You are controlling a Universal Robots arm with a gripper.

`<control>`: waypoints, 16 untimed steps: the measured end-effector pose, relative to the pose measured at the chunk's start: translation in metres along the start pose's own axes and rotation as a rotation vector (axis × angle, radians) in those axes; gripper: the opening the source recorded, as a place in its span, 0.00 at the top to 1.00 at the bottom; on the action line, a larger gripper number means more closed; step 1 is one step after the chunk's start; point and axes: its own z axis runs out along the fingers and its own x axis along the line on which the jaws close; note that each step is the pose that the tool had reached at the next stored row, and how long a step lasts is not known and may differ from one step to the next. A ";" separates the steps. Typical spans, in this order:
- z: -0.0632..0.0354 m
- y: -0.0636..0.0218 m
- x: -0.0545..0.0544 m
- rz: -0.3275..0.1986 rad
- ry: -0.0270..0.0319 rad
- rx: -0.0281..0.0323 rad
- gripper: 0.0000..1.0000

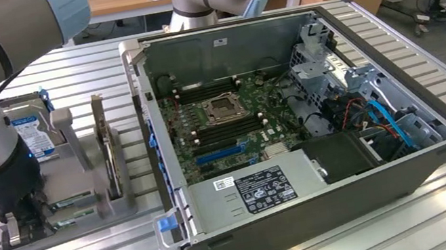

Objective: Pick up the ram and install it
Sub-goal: 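Pick up the ram and move it above insertion slot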

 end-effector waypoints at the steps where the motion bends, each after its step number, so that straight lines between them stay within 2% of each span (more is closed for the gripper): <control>1: 0.0000 0.0000 0.000 0.000 0.0000 0.0000 0.64; 7: 0.0001 -0.0001 0.000 0.000 -0.0001 0.0001 0.64; 16: 0.0005 -0.0001 -0.009 0.000 0.0000 0.0000 0.64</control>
